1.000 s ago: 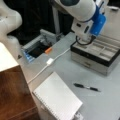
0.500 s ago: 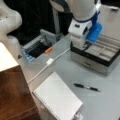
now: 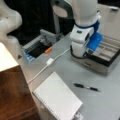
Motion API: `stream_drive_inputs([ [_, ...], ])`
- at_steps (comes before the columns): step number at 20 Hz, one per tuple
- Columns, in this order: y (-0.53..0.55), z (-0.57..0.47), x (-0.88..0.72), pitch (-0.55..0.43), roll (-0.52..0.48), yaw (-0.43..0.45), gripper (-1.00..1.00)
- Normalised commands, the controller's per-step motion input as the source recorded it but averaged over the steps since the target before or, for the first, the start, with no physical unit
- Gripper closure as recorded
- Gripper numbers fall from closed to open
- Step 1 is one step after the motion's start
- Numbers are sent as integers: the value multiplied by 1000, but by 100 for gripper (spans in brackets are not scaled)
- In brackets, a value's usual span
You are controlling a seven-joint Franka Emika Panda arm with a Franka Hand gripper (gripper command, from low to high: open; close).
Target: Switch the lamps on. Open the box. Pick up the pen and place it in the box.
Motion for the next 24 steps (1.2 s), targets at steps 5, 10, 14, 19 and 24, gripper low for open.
stream_drive_inputs([
  [5, -183, -175, 32, -141, -334, 146, -100],
  [10, -193, -172, 31, -134, -247, 203, -100],
  [14, -155, -122, 13, -90, -161, 269, -100],
  [19, -114, -67, 11, -28, -157, 457, -100],
  [24, -129, -59, 41, 16, -82, 510, -100],
])
